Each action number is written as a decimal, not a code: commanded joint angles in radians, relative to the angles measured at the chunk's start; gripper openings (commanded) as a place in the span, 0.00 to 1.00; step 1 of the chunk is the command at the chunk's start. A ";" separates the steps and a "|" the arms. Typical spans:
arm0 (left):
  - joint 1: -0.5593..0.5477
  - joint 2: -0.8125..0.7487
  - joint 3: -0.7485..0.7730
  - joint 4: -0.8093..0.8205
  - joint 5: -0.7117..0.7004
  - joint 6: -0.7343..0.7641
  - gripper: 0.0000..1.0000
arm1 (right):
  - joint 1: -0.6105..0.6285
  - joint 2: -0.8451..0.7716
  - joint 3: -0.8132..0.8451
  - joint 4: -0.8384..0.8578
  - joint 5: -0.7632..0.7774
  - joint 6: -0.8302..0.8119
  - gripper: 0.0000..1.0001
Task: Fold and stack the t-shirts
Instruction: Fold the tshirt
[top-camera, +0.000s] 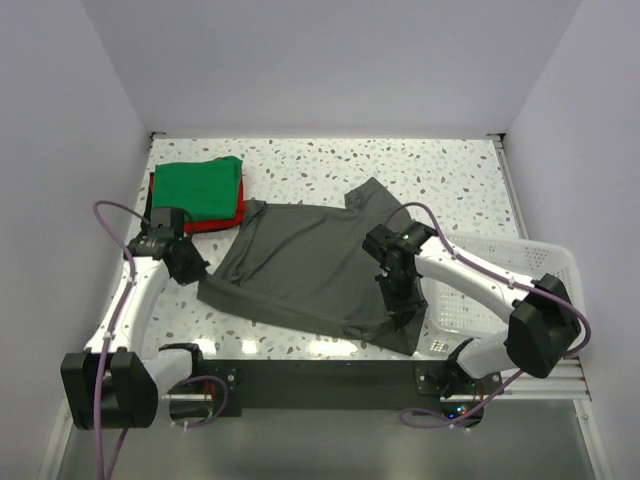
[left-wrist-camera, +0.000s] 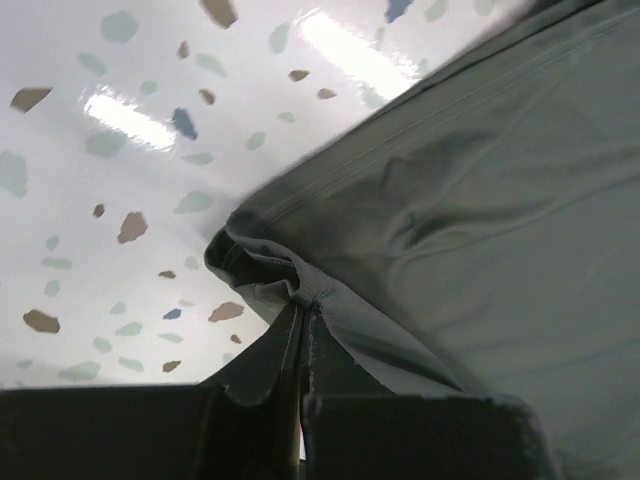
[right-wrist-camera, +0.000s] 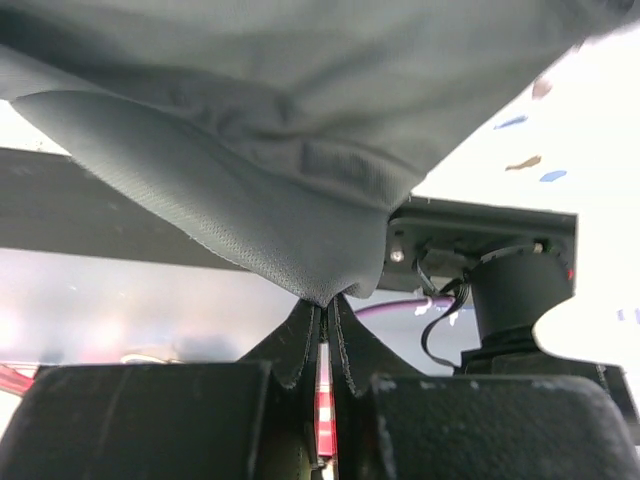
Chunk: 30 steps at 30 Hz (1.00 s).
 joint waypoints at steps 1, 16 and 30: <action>-0.050 0.065 0.108 0.089 -0.036 0.028 0.00 | -0.047 0.040 0.072 -0.010 0.040 -0.078 0.00; -0.077 0.251 0.220 0.178 -0.049 0.037 0.00 | -0.245 0.258 0.325 -0.048 0.128 -0.233 0.00; -0.085 0.377 0.277 0.247 -0.043 0.052 0.41 | -0.314 0.450 0.472 -0.038 0.175 -0.314 0.01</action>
